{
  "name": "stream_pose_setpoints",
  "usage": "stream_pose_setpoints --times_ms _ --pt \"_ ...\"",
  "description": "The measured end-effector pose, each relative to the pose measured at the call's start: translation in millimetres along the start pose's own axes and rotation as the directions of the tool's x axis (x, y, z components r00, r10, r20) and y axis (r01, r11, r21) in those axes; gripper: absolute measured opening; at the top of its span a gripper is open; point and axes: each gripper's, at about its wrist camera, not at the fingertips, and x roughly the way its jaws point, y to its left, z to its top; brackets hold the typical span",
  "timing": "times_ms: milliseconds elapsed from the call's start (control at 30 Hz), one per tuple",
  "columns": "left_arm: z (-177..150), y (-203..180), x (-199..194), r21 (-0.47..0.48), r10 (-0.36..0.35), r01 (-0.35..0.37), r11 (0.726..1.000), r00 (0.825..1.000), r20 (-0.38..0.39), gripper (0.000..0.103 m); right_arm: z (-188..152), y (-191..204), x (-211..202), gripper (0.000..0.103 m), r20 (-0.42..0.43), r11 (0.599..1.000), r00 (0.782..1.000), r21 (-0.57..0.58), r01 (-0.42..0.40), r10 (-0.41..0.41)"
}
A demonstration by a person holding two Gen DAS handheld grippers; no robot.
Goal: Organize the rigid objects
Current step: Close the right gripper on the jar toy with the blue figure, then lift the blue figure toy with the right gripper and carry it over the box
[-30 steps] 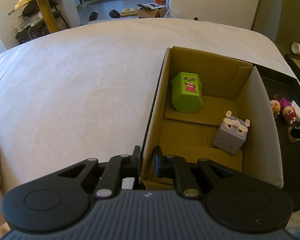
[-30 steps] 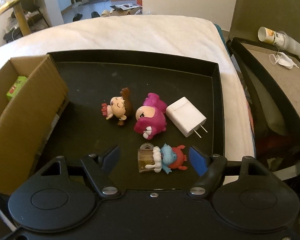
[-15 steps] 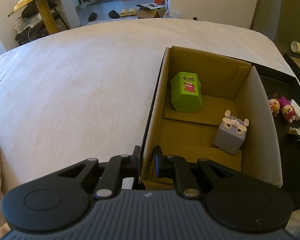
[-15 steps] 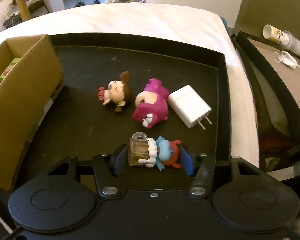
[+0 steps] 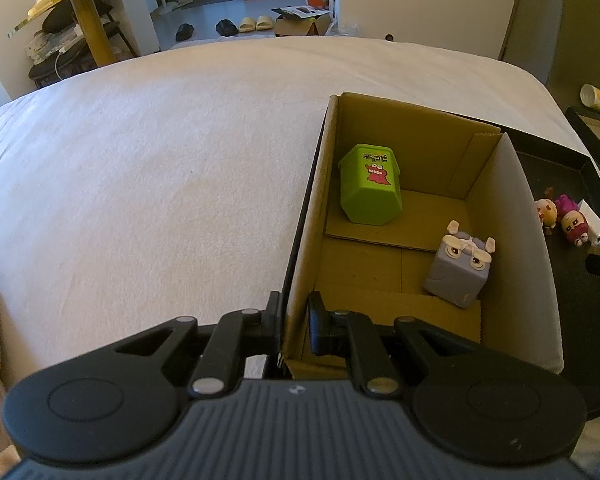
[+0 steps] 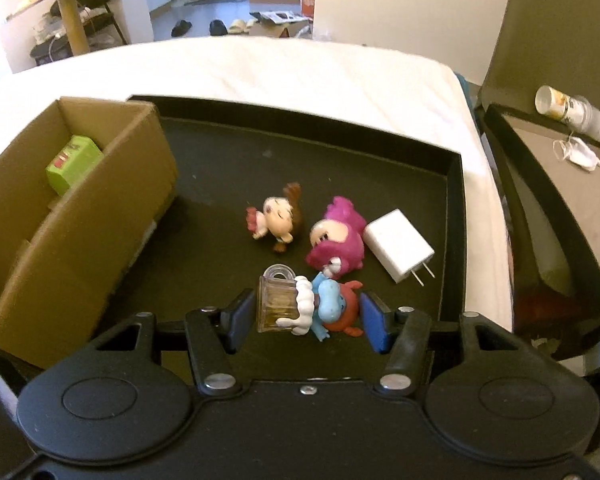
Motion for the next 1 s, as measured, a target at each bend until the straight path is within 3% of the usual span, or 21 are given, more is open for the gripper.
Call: stream_pose_setpoints --times_ms 1000 --pt "-2 11 -1 -0.038 -0.057 0.058 0.998 0.998 0.009 0.011 43 72 -61 0.055 0.12 0.992 0.988 -0.09 -0.088 0.098"
